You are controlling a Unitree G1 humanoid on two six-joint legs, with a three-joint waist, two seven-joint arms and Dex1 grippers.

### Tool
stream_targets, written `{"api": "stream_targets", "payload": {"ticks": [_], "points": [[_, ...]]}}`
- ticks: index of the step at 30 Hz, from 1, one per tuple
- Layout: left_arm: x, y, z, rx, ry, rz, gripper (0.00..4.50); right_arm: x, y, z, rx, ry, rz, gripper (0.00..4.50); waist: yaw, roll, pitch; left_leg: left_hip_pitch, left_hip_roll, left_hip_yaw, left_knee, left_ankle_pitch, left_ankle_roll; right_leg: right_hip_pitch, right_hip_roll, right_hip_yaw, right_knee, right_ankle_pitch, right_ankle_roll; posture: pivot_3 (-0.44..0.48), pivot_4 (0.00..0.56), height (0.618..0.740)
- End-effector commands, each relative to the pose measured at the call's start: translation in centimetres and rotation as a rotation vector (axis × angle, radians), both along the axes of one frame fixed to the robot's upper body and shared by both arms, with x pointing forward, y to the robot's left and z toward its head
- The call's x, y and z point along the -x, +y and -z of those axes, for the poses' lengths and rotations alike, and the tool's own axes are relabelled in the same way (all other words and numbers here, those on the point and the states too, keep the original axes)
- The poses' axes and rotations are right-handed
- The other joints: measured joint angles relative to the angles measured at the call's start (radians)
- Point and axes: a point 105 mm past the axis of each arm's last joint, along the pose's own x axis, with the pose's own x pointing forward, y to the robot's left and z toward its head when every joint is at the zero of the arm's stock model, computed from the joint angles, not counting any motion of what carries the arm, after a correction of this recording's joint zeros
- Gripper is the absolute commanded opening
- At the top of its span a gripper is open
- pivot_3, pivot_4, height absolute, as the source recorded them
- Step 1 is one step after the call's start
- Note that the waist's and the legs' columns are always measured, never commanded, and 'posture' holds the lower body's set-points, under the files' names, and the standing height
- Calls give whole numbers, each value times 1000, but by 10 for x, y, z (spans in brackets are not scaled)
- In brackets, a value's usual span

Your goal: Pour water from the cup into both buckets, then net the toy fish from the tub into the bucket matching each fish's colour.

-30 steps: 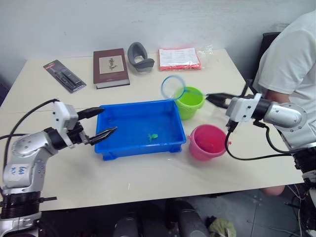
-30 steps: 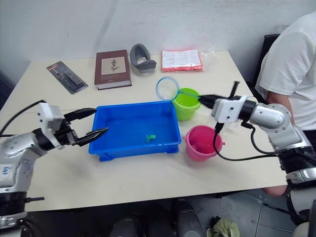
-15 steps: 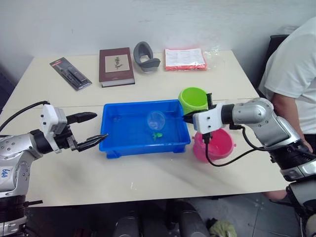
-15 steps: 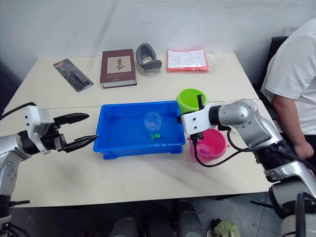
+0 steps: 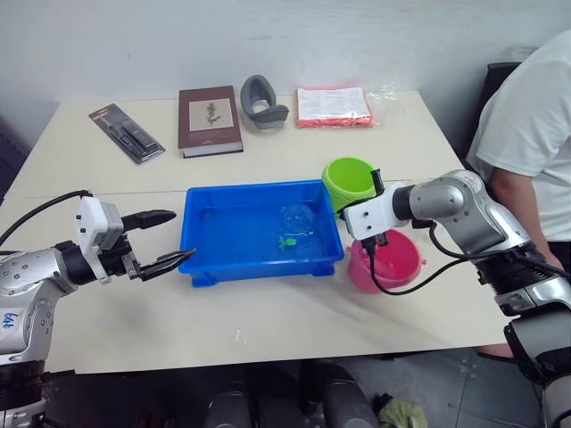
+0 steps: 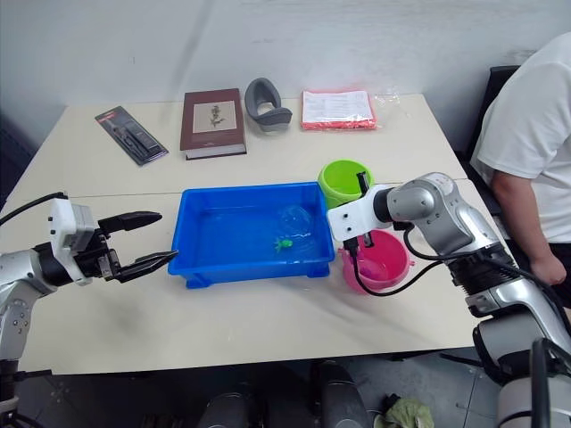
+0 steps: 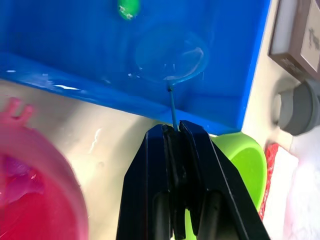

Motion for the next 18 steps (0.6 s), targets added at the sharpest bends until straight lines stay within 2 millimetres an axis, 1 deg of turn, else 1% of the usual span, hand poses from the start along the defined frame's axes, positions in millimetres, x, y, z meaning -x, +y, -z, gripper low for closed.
{"api": "stream_targets", "payload": {"ticks": [1, 3, 5, 6, 9, 12, 15, 18], "points": [[3, 0, -10, -6, -38, 12, 4445, 14, 1, 3, 17, 74, -38, 0, 0, 0, 0, 0, 0, 0, 0, 0, 0, 0, 0, 0, 0, 0, 0, 0, 150, 740], [3, -1, -10, -5, -37, 14, 4445, 23, 4, 6, -5, 145, -57, 0, 1, 0, 0, 0, 0, 0, 0, 0, 0, 0, 0, 0, 0, 0, 0, 0, 150, 740], [2, -1, -10, -4, -37, 16, 4445, 30, 11, 1, -76, 207, -70, 0, 1, 0, 0, 0, 0, 0, 0, 0, 0, 0, 0, 0, 0, 0, 0, 0, 150, 740], [2, -1, -10, -4, -37, 16, 4445, 28, 13, -2, -111, 221, -48, 0, 0, 0, 0, 0, 0, -1, 0, 0, 0, 0, 0, 0, 0, 0, 0, 0, 150, 740], [0, -3, -10, -2, -39, 20, 4445, 25, 8, -6, -121, 218, -14, 0, 0, 0, 0, 0, 0, -1, 0, 0, 0, 0, 0, -1, 0, 0, 0, 0, 150, 740], [-1, -5, -10, 5, -48, 25, 4445, 22, 2, -23, -283, 271, 65, 0, 2, 0, 0, 0, 0, -1, 0, 0, 0, 0, 0, -1, 0, 0, 0, 0, 150, 740], [-2, -6, -9, 11, -54, 23, 4445, 26, -2, -39, -410, 289, 45, 0, 3, 0, 0, 0, 0, -2, 0, 0, 0, 0, -1, -1, 0, 0, 0, 0, 150, 740], [-4, -9, -9, 20, -61, 24, 4445, 30, -9, -58, -628, 403, 85, 0, 3, 0, 0, 0, 0, -2, 0, 0, 0, 0, -1, -1, 0, 0, 0, 0, 150, 740]]}}
